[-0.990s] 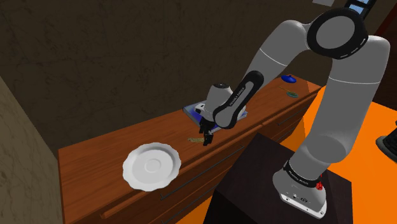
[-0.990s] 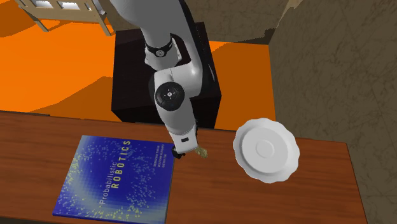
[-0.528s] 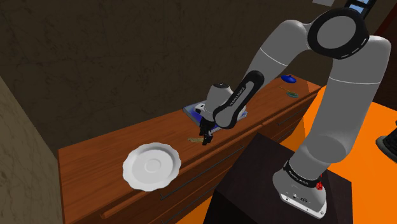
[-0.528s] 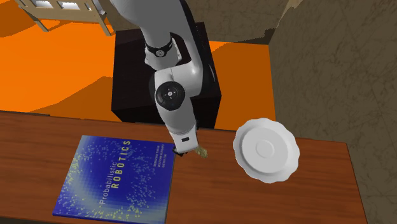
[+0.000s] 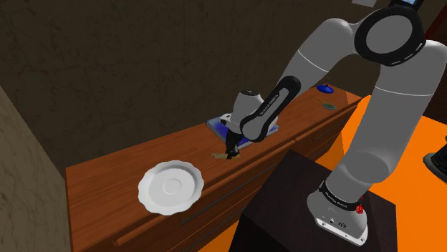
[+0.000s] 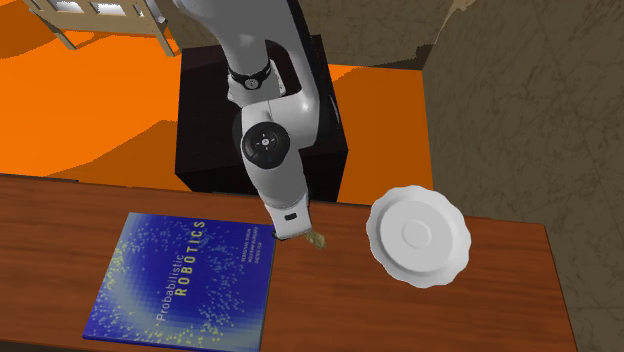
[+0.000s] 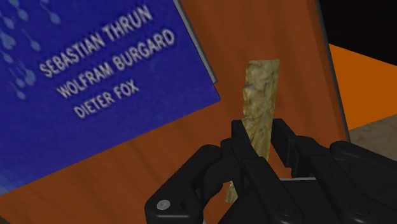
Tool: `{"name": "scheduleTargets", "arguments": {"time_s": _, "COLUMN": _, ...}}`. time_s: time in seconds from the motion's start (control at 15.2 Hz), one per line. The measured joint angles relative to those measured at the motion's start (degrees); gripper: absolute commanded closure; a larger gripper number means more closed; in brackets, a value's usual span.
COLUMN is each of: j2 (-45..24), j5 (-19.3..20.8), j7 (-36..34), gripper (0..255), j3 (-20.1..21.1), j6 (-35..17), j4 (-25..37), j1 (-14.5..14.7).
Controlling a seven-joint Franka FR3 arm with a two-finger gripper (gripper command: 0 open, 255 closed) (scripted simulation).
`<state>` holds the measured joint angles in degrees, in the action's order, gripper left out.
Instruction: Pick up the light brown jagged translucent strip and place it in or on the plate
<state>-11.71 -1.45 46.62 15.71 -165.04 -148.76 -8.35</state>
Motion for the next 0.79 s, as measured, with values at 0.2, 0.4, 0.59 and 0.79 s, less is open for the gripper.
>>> {"name": "scheduleTargets", "arguments": {"time_s": 0.2, "j2": 2.66, "j5": -1.58, "j7": 1.05, "gripper": 255, "j3": 0.95, "j6": 2.44, "j4": -0.12, "j1": -0.75}}
{"name": "scheduleTargets", "arguments": {"time_s": 0.4, "j2": 5.57, "j5": -3.25, "j7": 2.12, "gripper": 255, "j3": 1.7, "j6": 5.17, "j4": -0.23, "j1": -1.21}}
{"name": "scheduleTargets", "arguments": {"time_s": 0.59, "j2": 8.17, "j5": -4.64, "j7": 2.98, "gripper": 255, "j3": 2.13, "j6": 7.64, "j4": -0.27, "j1": -1.41}}
{"name": "scheduleTargets", "arguments": {"time_s": 0.79, "j2": 10.63, "j5": -5.73, "j7": 3.72, "gripper": 255, "j3": 2.27, "j6": 10.55, "j4": 0.24, "j1": -1.52}}
